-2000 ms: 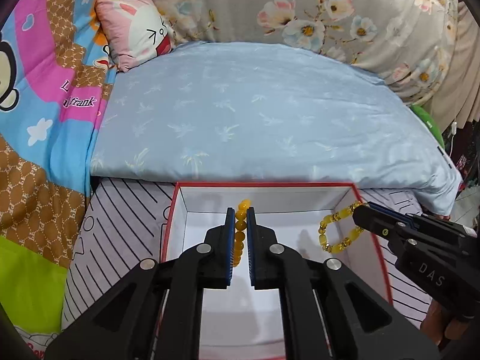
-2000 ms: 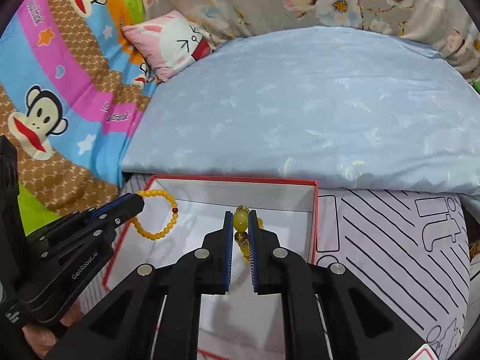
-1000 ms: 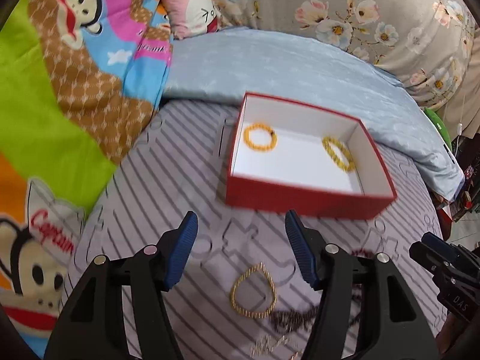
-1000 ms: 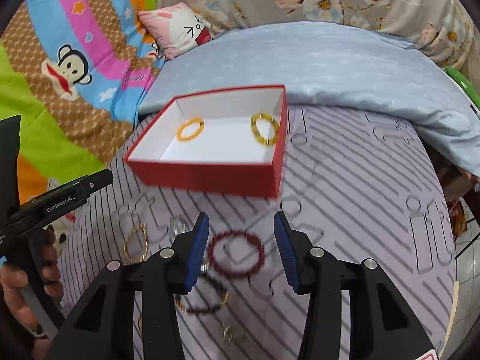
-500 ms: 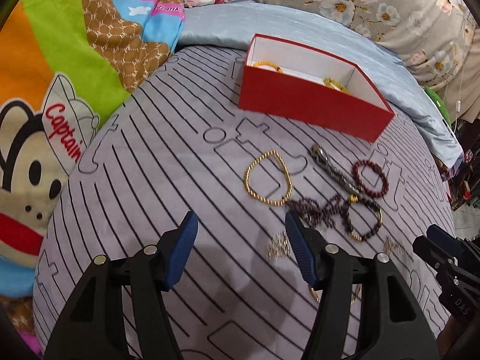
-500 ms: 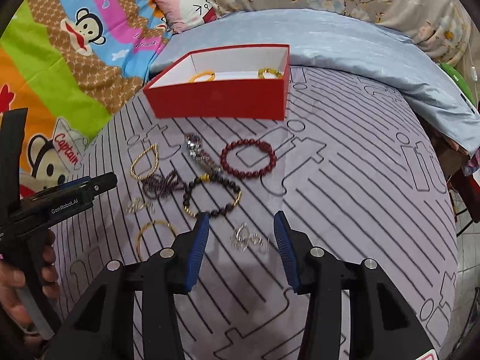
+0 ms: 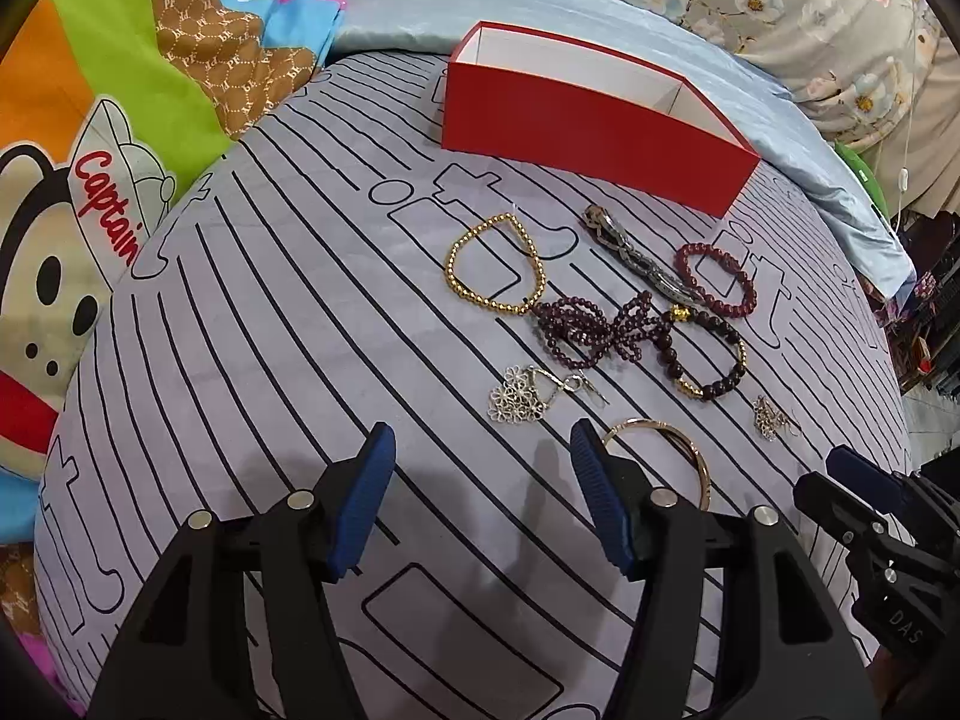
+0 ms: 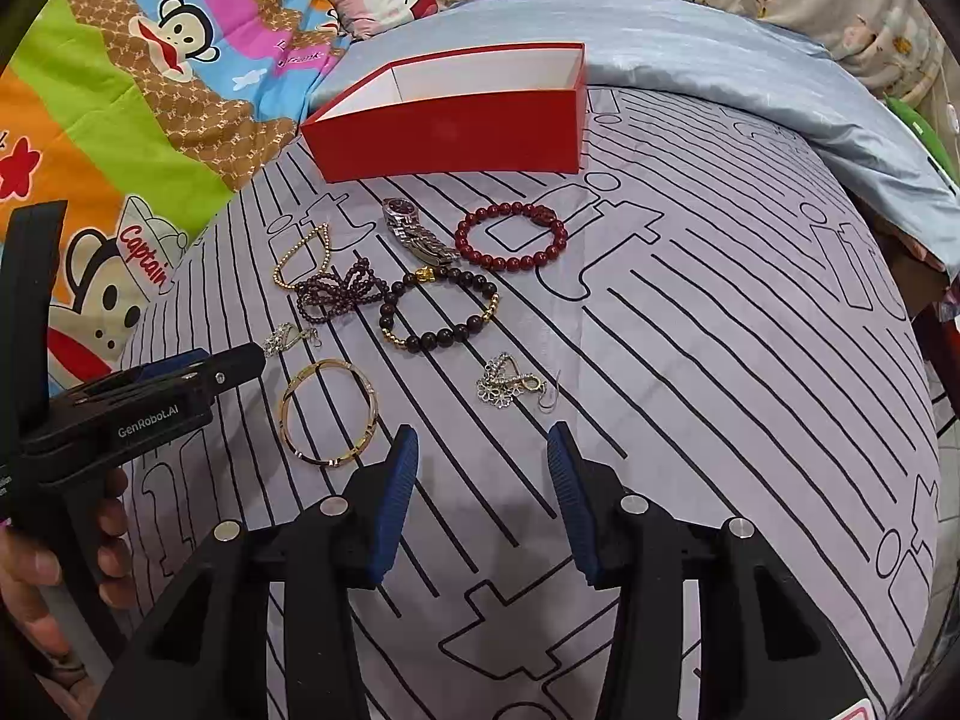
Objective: Organize jewelry
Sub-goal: 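Move both grippers back over the remaining bracelets, then grasp the dark garnet multi-strand bracelet with the left gripper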
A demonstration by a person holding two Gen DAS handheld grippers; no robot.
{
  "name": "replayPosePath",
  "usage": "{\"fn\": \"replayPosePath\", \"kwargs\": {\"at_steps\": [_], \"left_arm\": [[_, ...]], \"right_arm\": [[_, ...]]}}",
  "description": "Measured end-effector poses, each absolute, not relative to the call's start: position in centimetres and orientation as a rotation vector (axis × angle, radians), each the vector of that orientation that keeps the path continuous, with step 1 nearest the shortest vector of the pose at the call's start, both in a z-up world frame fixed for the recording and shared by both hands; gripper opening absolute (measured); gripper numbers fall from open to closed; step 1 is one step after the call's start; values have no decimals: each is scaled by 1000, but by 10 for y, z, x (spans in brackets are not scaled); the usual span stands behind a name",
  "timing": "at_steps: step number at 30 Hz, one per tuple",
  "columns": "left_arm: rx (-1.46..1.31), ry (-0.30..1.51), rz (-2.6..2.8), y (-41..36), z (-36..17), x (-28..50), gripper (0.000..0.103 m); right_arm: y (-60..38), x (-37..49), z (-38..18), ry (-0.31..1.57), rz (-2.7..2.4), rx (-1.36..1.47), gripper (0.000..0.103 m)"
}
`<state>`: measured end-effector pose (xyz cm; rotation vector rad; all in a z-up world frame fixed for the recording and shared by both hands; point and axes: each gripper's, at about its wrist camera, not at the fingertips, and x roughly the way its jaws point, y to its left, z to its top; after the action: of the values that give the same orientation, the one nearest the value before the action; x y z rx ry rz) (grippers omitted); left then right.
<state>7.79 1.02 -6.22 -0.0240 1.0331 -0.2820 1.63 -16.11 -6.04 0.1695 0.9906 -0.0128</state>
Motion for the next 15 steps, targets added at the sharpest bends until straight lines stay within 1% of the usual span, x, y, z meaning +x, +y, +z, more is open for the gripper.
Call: {"fn": "replayPosePath", "kwargs": {"at_steps": [8,15], "left_arm": [[-12,1043,-287,6,-66,75,58],[-53,1031,-312,1,-58,85,58]], "right_arm": [[-172,17,-65,997,-41,199,44],[-172,19,-67,1004,-32,215,44]]}}
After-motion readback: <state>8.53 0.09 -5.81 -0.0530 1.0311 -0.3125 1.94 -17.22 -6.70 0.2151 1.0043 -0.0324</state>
